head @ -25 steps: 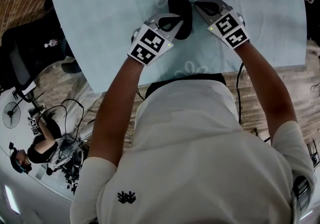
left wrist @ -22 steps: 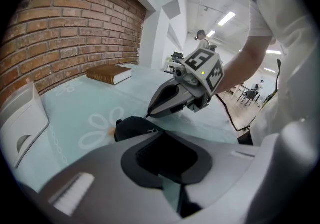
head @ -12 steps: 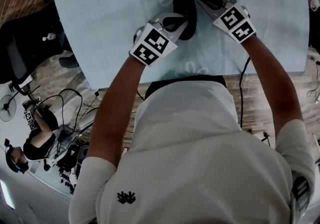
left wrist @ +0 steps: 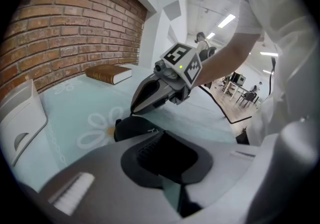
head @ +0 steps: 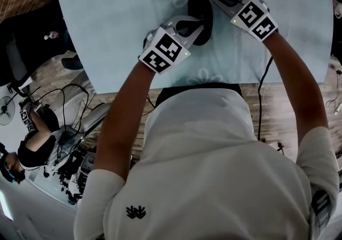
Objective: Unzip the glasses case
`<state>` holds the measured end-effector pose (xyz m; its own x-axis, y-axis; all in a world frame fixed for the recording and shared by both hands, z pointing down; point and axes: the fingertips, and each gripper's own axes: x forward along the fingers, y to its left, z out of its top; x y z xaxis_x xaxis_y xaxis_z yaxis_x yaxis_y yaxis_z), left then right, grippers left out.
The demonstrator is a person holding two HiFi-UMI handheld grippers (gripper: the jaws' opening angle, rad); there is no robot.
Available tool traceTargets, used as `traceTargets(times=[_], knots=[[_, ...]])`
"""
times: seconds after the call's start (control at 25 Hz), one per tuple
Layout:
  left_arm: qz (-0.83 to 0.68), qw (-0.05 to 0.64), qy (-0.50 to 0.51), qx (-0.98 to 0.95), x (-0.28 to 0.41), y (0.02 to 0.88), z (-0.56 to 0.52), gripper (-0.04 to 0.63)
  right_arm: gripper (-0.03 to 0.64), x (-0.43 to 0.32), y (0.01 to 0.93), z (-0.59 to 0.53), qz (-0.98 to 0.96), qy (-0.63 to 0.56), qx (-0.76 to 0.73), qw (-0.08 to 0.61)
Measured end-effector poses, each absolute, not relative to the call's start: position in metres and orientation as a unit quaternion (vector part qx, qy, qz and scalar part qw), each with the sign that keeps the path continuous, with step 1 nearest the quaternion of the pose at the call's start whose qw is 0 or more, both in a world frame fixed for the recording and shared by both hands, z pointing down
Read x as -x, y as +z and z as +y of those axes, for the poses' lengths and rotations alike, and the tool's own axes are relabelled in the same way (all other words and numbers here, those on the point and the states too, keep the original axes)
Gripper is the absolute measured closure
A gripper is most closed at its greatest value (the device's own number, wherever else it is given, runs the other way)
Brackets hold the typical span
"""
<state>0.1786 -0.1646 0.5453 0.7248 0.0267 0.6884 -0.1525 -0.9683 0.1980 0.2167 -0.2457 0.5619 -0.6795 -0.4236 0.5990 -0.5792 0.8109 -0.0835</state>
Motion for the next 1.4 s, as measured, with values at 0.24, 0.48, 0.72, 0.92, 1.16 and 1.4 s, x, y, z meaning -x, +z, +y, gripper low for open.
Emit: traceTargets(times=[0.24,0.48,0.72,0.92,1.16,1.4], knots=[[-0.029,0.125,0.367,-0.921,-0.169,0.554,-0.172,0.538,0.615,-0.203,0.572,-0.259,-0.916,0.127,-0.239,0.296],[-0.03,0.128,0.363,-0.923,-0.178,0.55,-0.163,0.538,0.612,-0.205,0.568,-0.256,-0.924,0.126,-0.2,0.301],[-0.038,0.131,0.357,-0.924,-0.182,0.547,-0.16,0.538,0.606,-0.208,0.569,-0.254,-0.929,0.125,-0.174,0.302],[-0.055,0.128,0.347,-0.928,-0.178,0.544,-0.164,0.538,0.604,-0.207,0.57,-0.259,-0.927,0.11,-0.184,0.307],[-0.081,0.113,0.345,-0.928,-0.171,0.54,-0.166,0.535,0.604,-0.236,0.556,-0.258,-0.907,0.113,-0.264,0.308],[-0.095,0.107,0.313,-0.939,-0.156,0.515,-0.171,0.535,0.604,-0.25,0.529,-0.222,-0.879,0.142,-0.365,0.271]])
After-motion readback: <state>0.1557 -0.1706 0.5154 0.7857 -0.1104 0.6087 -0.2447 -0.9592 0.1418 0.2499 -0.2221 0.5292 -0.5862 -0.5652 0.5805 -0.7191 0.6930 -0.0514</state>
